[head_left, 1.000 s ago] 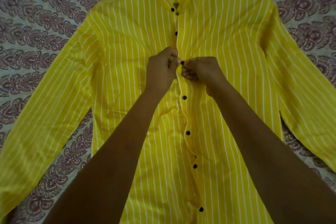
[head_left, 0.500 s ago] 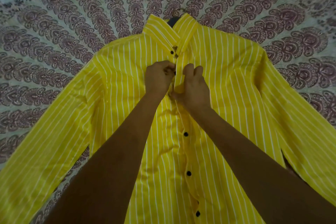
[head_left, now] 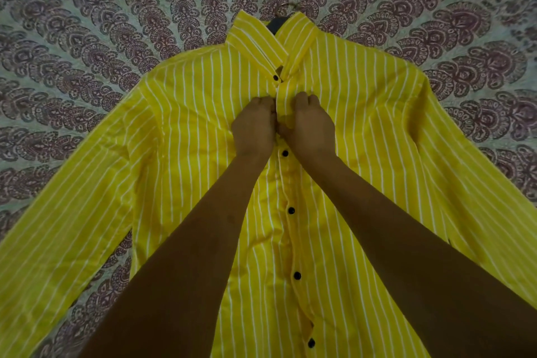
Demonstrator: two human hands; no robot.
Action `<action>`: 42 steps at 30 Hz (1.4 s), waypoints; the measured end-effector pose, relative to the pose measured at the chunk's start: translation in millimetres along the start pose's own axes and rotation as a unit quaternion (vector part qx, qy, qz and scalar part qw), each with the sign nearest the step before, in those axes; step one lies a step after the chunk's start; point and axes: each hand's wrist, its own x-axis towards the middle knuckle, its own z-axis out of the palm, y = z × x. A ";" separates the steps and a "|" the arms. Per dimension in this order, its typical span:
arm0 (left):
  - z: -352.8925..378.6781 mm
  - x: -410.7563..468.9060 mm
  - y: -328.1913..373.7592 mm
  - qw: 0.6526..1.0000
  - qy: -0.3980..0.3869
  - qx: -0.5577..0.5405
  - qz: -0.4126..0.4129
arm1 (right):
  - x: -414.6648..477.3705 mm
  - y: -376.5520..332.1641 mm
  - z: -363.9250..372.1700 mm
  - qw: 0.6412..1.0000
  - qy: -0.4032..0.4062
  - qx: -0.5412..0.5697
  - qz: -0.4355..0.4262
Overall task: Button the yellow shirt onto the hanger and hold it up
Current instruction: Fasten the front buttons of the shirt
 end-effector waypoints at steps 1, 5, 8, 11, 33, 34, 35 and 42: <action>1.1 0.3 -2.3 1.000 0.000 0.013 0.010 | 1.9 -0.3 0.1 1.000 -0.009 -0.015 -0.003; -0.1 -0.4 -8.8 0.999 0.013 -0.047 0.022 | 5.1 -3.6 1.3 0.998 -0.023 -0.060 -0.001; -8.3 -3.0 -9.0 0.986 0.031 -0.162 -0.018 | 5.1 -10.7 1.3 0.997 -0.024 -0.071 0.004; -16.6 -6.6 -4.1 0.975 0.052 -0.210 -0.056 | 6.1 -12.5 -0.7 0.997 -0.019 -0.075 -0.009; -45.5 -6.9 40.7 0.942 0.048 -0.311 -0.120 | -2.0 11.2 -36.9 0.876 0.051 0.465 0.117; -45.7 -7.8 40.4 0.940 0.049 -0.316 -0.122 | -2.5 10.5 -36.9 0.859 0.034 0.494 0.133; -45.7 -8.6 39.8 0.937 0.051 -0.323 -0.125 | -3.2 9.9 -36.0 0.846 0.022 0.513 0.145; -45.7 -12.2 37.9 0.931 0.034 -0.344 -0.117 | -1.9 8.6 -29.9 0.750 -0.041 0.626 0.212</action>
